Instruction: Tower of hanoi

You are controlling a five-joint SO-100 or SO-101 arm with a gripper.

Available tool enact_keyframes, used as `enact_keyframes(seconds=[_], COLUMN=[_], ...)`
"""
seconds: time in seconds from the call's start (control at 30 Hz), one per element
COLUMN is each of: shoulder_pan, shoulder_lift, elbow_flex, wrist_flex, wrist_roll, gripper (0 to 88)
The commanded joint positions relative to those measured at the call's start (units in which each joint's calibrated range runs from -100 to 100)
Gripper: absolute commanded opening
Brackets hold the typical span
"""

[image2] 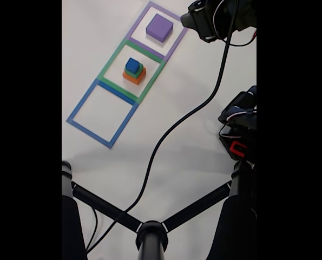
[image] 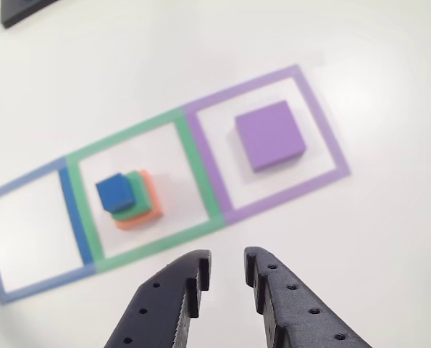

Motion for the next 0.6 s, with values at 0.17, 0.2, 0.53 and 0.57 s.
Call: enact_keyframes(seconds=[0.17,0.2,0.53,0.57], shoulder_pan=[7.62,7.77,9.14,9.45], shoulder_lift=[-0.24,-0.4,-3.2,-4.16], elbow_flex=[-1.83,-1.64,11.35,15.17], wrist_flex=[1.22,1.22,-8.81,-12.21], wrist_roll=[14.98,14.98,14.98,14.98], gripper=[2.9,2.3,5.4,8.5])
